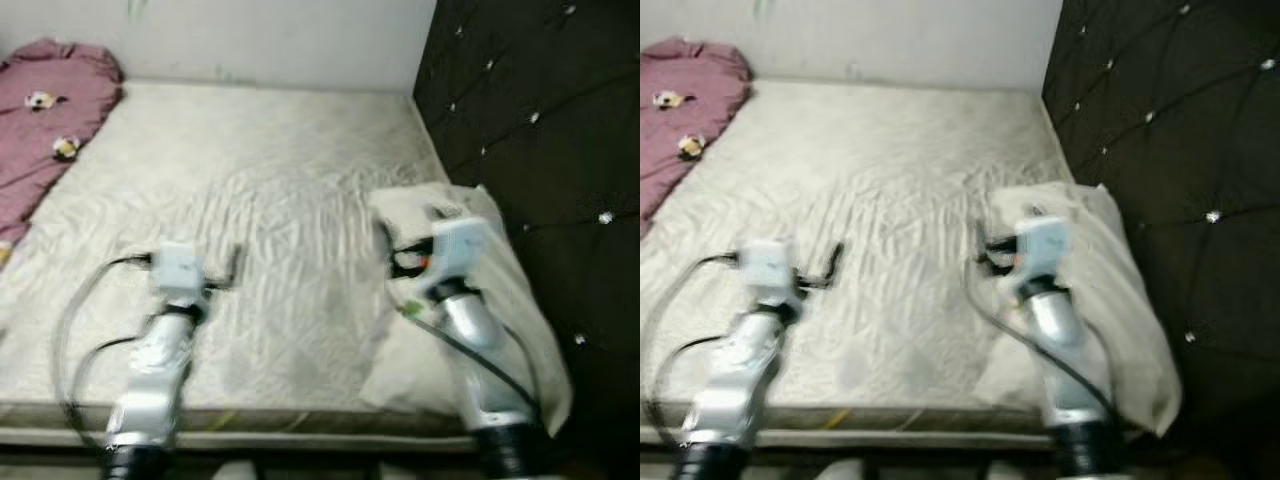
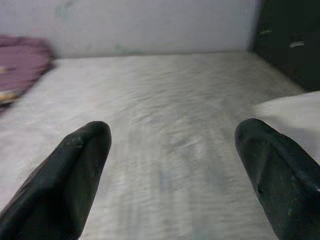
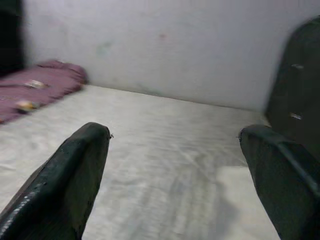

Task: Clean up the room

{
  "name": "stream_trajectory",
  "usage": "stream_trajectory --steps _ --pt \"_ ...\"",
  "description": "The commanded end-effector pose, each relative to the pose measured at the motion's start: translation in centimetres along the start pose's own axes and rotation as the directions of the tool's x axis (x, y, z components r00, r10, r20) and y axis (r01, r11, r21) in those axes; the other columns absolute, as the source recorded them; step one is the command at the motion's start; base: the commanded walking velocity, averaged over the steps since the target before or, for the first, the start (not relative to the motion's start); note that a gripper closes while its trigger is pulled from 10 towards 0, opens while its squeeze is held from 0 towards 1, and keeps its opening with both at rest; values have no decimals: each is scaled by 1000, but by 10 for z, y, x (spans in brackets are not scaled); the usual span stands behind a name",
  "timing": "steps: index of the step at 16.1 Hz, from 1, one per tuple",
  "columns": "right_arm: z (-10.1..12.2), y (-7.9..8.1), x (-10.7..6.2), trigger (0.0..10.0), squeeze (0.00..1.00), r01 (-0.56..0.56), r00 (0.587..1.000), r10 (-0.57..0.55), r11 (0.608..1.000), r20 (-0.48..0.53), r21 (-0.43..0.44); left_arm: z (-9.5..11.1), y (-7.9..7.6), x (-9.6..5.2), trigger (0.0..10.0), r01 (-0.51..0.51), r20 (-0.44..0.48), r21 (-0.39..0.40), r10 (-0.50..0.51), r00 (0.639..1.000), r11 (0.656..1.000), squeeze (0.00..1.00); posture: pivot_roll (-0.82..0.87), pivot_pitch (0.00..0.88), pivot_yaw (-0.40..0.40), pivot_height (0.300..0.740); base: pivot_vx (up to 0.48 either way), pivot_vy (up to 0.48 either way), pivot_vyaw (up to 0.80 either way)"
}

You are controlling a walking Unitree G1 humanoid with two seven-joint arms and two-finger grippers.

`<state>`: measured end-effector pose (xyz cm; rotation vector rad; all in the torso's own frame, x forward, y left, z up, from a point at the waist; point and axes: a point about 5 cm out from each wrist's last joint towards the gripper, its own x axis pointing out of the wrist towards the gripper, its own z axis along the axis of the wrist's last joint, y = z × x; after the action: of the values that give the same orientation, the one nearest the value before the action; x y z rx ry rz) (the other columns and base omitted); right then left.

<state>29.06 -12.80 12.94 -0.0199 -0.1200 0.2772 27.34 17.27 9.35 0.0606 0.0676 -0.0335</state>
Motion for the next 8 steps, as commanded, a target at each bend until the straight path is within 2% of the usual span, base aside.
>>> stream_trajectory --steps 1,2,5,8 --pt "0 -12 -3 10000 0 39 999 -39 999 -5 -17 5 -9 2 10000 30 18 -3 -30 999 1000 0 17 0 4 740 0 480 -800" --pt "-1 -12 -4 10000 0 40 999 -40 999 -6 -21 5 -9 2 10000 29 17 -2 -29 999 1000 0 17 0 4 740 0 480 -575" --pt "-2 -13 -5 10000 0 38 999 -39 999 -12 -24 5 -9 4 10000 25 12 -3 -25 1000 1000 0 17 0 6 740 0 480 0" --pt "-2 -17 1 10000 0 39 999 -40 999 -11 -35 10 -10 13 10000 17 32 -1 -17 999 1000 0 11 0 3 740 0 480 0"
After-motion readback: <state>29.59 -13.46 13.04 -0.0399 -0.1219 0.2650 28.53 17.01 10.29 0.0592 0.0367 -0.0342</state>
